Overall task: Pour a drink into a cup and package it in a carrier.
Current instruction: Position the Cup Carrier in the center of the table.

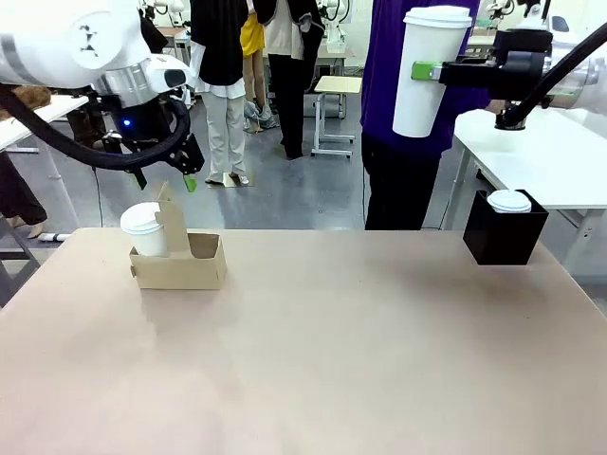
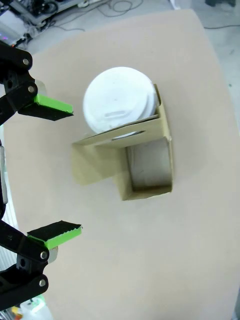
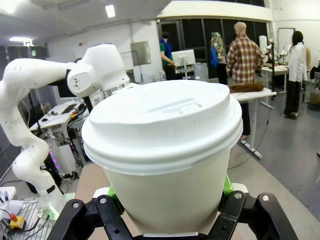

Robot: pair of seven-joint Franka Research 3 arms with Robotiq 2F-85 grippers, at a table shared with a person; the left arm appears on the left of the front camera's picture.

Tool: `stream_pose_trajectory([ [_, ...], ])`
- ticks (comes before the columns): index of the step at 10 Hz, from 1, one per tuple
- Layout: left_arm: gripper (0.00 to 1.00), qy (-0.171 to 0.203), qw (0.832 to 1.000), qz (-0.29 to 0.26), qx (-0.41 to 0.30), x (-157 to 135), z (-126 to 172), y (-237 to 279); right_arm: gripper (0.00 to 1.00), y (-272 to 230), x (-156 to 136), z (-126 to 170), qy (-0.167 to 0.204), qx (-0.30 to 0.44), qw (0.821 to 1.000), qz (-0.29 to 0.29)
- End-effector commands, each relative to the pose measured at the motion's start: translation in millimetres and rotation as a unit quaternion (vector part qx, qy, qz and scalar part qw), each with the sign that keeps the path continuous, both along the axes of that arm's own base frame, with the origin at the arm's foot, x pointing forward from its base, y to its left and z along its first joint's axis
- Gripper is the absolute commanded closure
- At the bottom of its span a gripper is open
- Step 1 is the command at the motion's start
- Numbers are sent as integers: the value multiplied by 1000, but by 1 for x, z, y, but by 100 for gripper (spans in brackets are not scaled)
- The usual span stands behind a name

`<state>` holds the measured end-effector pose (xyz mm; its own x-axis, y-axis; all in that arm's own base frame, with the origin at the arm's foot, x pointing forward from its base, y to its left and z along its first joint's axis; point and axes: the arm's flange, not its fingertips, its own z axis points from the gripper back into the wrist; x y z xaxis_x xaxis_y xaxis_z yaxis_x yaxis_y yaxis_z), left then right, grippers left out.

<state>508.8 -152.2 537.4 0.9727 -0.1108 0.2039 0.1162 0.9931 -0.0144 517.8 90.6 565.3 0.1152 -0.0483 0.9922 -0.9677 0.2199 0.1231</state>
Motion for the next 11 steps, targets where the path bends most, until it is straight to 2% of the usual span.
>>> stream_pose_trajectory([
  [1, 0, 13, 999, 33, 15, 14, -1, -5, 20, 0, -1, 3, -3, 0, 1000, -1],
  [6, 0, 21, 998, 63, 21, 33, -26, 12, 20, 0, -1, 3, -3, 0, 1000, -1],
  [7, 59, 17, 998, 66, 19, 35, -29, 14, 20, 0, -1, 3, -3, 0, 1000, -1],
  [8, 60, 10, 997, 68, 17, 35, -29, 14, 20, 0, -1, 3, -3, 0, 1000, -1],
  [9, 100, -1, 997, 74, 18, 35, -28, 13, 20, 0, -1, 3, -3, 0, 1000, -1],
  [10, 65, -8, 997, 75, 17, 36, -28, 13, 20, 0, -1, 3, -3, 0, 1000, -1],
  [11, 100, -14, 996, 81, 20, 37, -29, 13, 20, 0, -1, 3, -3, 0, 1000, -1],
])
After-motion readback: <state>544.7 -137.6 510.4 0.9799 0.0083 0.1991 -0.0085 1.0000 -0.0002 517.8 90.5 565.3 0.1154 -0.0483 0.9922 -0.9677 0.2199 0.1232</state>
